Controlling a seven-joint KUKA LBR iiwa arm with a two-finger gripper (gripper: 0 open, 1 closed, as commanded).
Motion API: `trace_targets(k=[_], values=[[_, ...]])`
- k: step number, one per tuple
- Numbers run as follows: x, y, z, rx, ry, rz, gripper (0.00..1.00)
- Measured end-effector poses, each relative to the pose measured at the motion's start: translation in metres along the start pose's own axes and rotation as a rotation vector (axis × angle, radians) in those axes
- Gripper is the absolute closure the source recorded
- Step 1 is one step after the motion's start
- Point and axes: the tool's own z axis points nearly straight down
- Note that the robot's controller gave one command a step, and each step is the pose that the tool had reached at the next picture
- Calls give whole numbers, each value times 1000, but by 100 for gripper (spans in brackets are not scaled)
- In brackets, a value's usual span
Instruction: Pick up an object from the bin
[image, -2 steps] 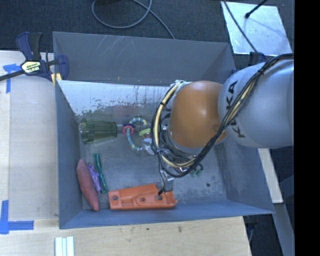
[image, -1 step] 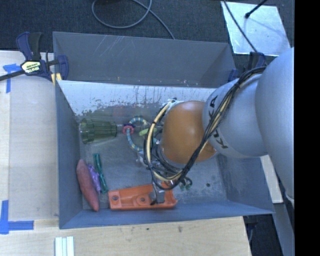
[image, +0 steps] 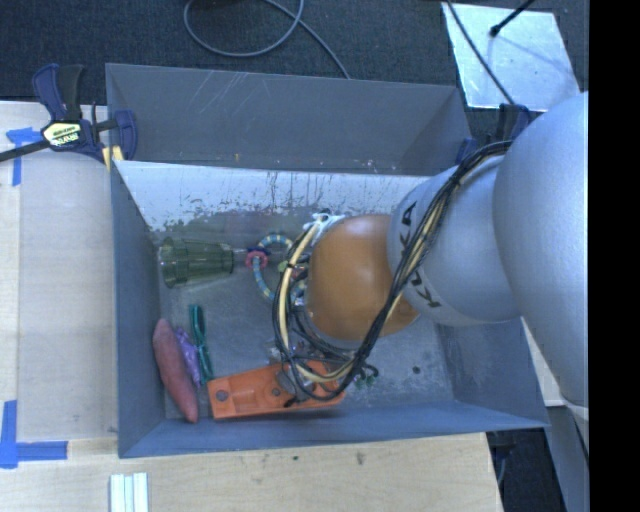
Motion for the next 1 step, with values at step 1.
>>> trace_targets(k=[1], values=[[0, 0, 0, 0, 0, 0, 100]])
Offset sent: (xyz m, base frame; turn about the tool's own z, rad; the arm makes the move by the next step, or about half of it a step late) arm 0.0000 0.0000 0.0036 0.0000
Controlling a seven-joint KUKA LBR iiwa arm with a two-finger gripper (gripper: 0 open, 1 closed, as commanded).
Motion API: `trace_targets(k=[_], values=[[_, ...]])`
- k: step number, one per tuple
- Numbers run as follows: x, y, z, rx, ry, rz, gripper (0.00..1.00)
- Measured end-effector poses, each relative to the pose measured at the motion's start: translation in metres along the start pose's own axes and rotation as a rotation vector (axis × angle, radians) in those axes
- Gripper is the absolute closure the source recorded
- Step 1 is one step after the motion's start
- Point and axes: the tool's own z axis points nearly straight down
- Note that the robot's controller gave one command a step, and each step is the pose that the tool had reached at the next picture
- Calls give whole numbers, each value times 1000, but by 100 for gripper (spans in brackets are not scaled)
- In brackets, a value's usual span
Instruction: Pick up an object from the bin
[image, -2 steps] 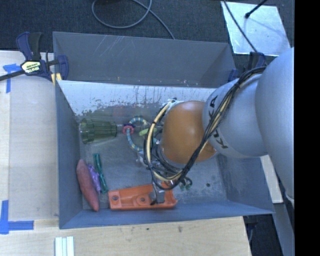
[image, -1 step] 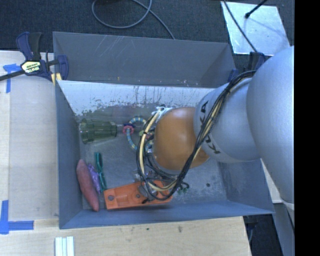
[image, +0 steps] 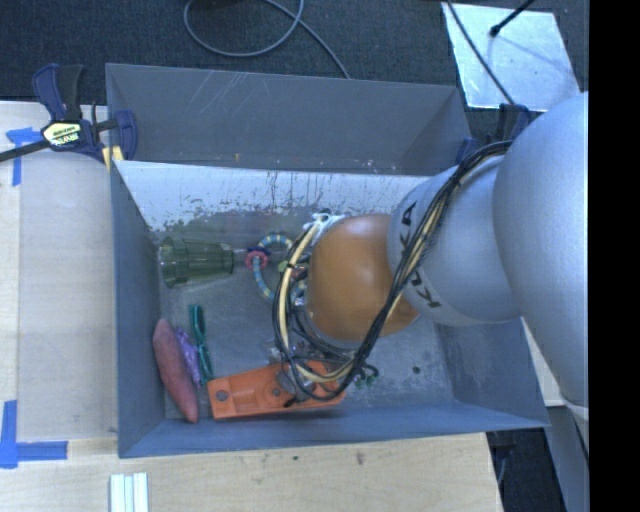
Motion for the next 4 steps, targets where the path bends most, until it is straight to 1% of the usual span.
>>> trace_targets(k=[2, 3, 4], values=[[1, 0, -5, -1, 2, 1, 100], [2, 0, -25, -2, 6, 1, 100], [-1, 0, -39, 0, -3, 2, 100]])
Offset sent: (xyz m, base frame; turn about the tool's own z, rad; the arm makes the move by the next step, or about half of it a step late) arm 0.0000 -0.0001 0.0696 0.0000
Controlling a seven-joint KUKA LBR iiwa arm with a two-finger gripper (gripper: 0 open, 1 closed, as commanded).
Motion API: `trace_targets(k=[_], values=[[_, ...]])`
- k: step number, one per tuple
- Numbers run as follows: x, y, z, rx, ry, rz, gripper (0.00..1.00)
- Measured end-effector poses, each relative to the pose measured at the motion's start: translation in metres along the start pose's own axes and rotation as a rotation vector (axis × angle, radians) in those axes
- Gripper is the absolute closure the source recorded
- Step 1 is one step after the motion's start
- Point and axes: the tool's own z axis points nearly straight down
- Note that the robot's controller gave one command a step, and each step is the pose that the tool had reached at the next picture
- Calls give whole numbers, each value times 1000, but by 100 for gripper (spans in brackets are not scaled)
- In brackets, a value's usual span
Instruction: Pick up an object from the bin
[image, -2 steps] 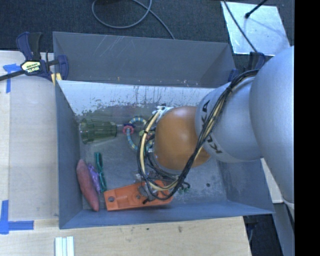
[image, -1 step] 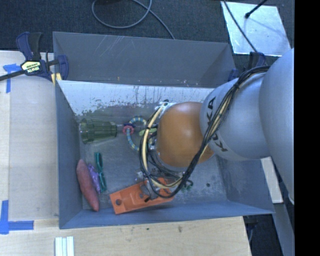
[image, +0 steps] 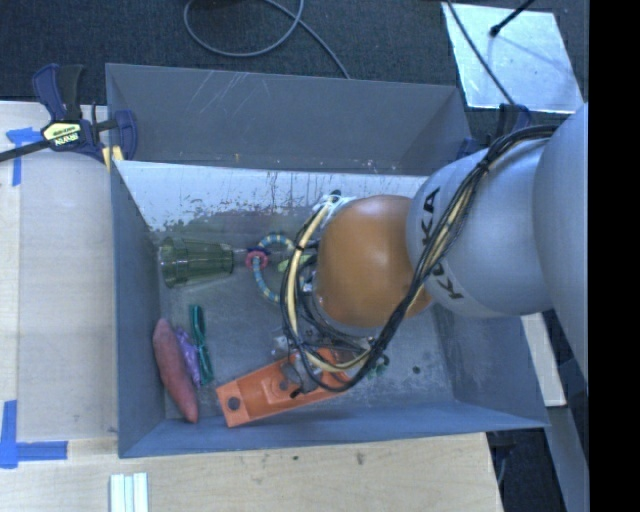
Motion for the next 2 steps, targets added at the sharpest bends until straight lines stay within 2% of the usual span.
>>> trace_targets(k=[2], values=[[1, 0, -19, -2, 8, 1, 100]])
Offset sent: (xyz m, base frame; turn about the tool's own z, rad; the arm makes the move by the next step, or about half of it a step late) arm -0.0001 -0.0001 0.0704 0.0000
